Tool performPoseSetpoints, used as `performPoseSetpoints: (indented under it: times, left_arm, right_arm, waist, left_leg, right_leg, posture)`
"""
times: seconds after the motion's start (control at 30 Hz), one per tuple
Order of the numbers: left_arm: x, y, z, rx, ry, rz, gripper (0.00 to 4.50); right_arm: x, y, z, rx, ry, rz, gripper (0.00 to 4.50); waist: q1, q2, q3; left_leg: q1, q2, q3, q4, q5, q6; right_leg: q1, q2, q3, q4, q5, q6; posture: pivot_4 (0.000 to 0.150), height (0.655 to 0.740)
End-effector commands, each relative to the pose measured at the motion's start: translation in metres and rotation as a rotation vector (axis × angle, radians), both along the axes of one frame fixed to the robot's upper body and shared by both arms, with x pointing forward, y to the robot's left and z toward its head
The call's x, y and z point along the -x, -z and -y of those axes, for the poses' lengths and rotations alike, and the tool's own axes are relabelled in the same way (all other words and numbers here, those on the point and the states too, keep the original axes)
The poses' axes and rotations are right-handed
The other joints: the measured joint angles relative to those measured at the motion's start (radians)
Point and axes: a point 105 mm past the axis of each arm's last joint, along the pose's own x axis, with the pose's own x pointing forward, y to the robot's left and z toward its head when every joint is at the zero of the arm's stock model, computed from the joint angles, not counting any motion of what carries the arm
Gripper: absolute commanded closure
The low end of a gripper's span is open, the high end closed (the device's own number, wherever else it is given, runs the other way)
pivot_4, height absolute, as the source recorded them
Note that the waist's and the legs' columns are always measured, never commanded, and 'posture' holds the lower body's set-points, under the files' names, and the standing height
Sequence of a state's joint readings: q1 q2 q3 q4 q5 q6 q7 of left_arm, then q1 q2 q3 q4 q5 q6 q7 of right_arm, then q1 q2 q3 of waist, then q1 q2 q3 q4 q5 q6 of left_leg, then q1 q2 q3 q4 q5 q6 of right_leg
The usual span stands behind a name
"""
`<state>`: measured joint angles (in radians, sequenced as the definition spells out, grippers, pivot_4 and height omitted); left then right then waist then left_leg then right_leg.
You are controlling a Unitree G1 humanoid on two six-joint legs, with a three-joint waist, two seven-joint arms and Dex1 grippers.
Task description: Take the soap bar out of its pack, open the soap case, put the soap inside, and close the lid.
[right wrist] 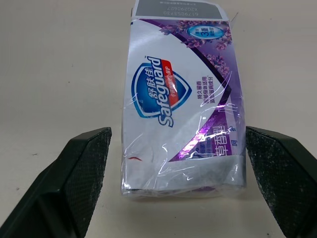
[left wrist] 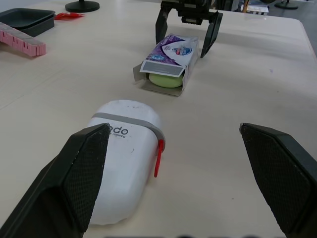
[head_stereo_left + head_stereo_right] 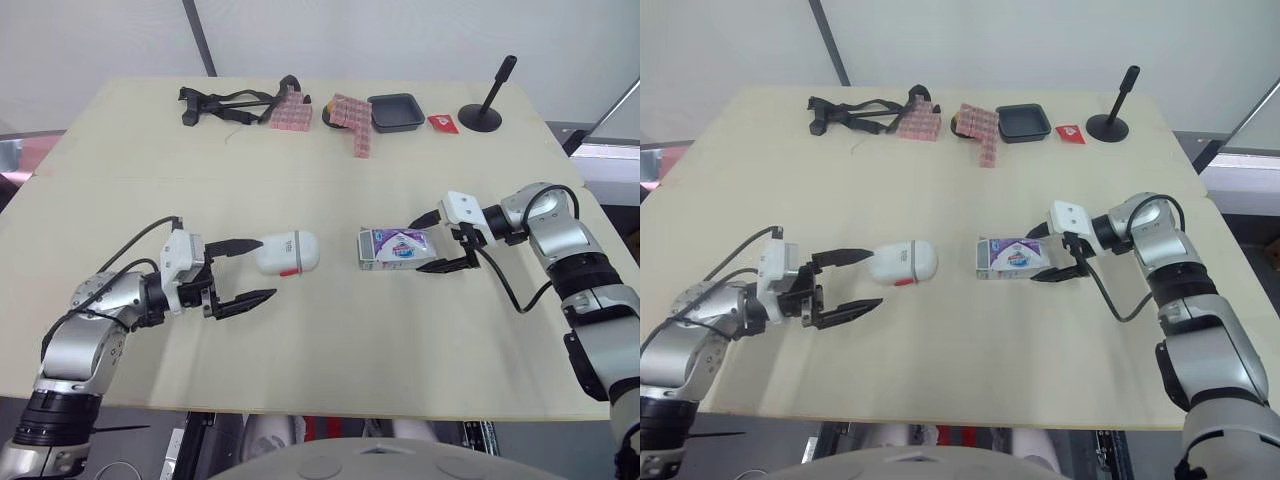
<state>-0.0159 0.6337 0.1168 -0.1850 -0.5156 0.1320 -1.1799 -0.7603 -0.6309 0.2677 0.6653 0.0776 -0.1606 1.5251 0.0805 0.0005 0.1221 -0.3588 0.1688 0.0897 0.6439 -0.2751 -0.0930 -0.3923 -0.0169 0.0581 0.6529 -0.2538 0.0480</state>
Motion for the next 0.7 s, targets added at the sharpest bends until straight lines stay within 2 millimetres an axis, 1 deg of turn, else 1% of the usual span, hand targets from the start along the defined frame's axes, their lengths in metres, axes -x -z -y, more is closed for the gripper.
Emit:
performPoseSetpoints:
  times: [0.03,0.17,0.57,0.7]
  left_arm:
    - [0.0024,-0.0075,0.002,0.0,0.009,0.044,0.01]
    - [0.0024,-0.0075,0.0022,0.0,0.005,0.041,0.0]
    - [0.0037,-0.0071,0.0015,-0.009,-0.004,0.034,0.0]
    - [0.0044,-0.0063,0.0013,-0.011,-0.002,0.03,0.0]
  right_arm:
    - [-0.0025,-0.0034,0.0044,-0.001,0.01,0.027,0.0]
    - [-0.0024,0.0015,0.0059,0.014,0.011,0.034,1.09]
    - [-0.0036,0.005,0.0069,0.011,0.034,0.046,1.09]
    - [-0.0038,0.0054,0.0069,0.008,0.04,0.044,2.2]
  waist:
    - [0.0,0.0,0.0]
    - [0.0,0.0,0.0]
    - [0.0,0.0,0.0]
    - [0.0,0.0,-0.001]
  left_leg:
    - [0.0,0.0,0.0,0.0,0.0,0.0]
    - [0.0,0.0,0.0,0.0,0.0,0.0]
    - [0.0,0.0,0.0,0.001,0.0,0.0]
    - [0.0,0.0,0.0,0.001,0.0,0.0]
  right_leg:
    - [0.0,0.0,0.0,0.0,0.0,0.0]
    - [0.0,0.0,0.0,0.0,0.0,0.0]
    - [0.0,0.0,0.0,0.001,0.0,0.0]
    - [0.0,0.0,0.0,0.001,0.0,0.0]
  posture:
    - [0.15,0.74]
    - [0.15,0.74]
    - [0.15,0.74]
    - [0.15,0.74]
